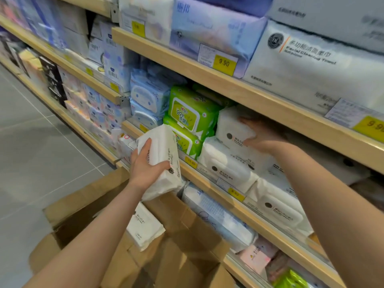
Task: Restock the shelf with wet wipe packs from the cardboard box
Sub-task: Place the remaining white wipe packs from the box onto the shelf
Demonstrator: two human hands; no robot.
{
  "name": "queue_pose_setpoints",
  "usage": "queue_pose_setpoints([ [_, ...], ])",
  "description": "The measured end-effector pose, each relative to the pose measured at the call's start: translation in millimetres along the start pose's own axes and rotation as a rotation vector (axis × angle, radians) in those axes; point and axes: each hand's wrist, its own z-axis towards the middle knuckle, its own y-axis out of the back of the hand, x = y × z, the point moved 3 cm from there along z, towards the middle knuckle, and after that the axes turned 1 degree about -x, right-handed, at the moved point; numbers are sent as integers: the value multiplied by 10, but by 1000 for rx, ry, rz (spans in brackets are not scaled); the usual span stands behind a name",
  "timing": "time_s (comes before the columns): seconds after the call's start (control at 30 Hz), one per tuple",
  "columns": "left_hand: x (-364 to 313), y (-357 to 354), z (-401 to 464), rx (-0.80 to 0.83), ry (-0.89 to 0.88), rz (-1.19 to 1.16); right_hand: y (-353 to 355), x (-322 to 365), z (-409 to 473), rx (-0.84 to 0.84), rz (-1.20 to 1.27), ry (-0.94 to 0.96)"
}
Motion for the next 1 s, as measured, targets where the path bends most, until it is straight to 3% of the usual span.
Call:
queue_pose_setpoints([
  [0.13,-14,-36,21,28,-2,-7,-212,85,-294,-225,-323,-117],
  [0.23,-16,-52,17,35,8,-15,-383,99,-492,-309,-407,-201],
  [0.4,22,-82,19,50,12,7,-438,22,-327,-359,-479,-68],
  [0.83,155,-282,-60,89,14,36,-458,-328,-175,-344,-351,-129],
  [0.9,137,-298,-180,118,-3,29,-435,-148,-310,-281,-251,-133],
  [1.0,97,-321,-458,180,-42,52,-573,345,-774,-248,102,-43],
])
